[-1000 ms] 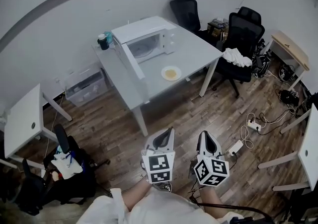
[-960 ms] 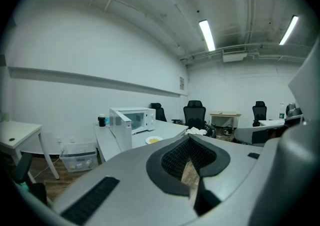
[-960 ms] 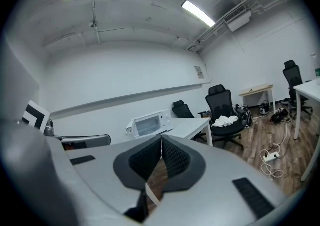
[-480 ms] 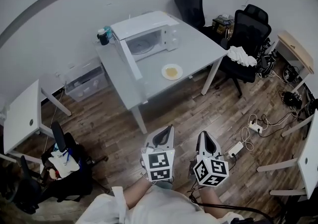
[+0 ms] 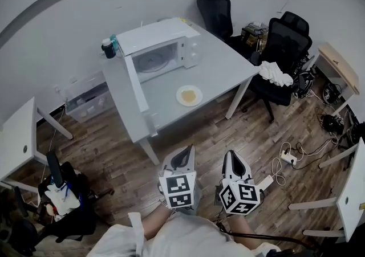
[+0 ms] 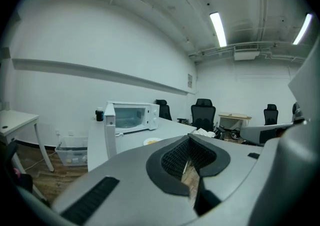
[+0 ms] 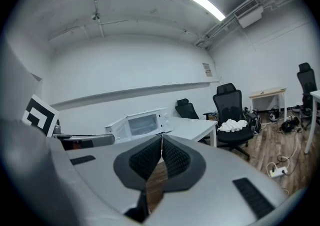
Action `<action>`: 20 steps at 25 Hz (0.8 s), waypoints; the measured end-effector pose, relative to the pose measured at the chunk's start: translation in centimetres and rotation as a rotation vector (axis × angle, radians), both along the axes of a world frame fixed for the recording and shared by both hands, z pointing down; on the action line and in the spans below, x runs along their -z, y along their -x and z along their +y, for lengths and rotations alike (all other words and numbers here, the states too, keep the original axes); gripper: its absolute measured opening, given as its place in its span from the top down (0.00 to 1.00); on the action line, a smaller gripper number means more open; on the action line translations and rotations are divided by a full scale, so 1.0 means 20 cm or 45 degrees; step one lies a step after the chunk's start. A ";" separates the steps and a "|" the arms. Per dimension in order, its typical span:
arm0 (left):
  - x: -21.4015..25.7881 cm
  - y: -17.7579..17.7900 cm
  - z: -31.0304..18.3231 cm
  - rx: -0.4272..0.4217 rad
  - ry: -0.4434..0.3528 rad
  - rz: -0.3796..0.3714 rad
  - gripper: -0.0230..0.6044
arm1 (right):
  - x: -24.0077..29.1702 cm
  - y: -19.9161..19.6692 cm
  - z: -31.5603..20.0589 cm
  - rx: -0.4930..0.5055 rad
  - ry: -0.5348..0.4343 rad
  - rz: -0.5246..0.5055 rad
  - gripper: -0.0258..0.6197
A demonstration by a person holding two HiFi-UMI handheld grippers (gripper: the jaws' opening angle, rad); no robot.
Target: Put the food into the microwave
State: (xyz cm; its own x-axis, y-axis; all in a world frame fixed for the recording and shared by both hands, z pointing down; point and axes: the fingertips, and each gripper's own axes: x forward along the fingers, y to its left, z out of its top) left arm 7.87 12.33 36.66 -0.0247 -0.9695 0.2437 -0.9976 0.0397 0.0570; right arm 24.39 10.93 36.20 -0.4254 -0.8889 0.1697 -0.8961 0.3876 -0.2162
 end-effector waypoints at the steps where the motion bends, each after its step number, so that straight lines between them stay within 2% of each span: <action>1: 0.00 -0.01 -0.06 0.003 0.000 0.003 0.50 | 0.01 0.00 -0.07 0.012 -0.007 0.005 0.93; 10: 0.02 0.00 -0.56 0.044 0.016 -0.016 0.50 | 0.05 0.04 -0.60 0.080 -0.016 0.017 0.93; 20: -0.04 0.04 -0.97 0.120 0.054 -0.015 0.50 | 0.04 0.11 -1.07 0.167 -0.017 0.028 0.93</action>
State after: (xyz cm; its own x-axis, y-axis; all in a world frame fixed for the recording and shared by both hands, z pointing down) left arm 7.06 -7.16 37.42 -0.1185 -0.9516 0.2837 -0.9899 0.1356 0.0416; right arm 22.20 -10.48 35.40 -0.5344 -0.8283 0.1685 -0.8421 0.5044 -0.1910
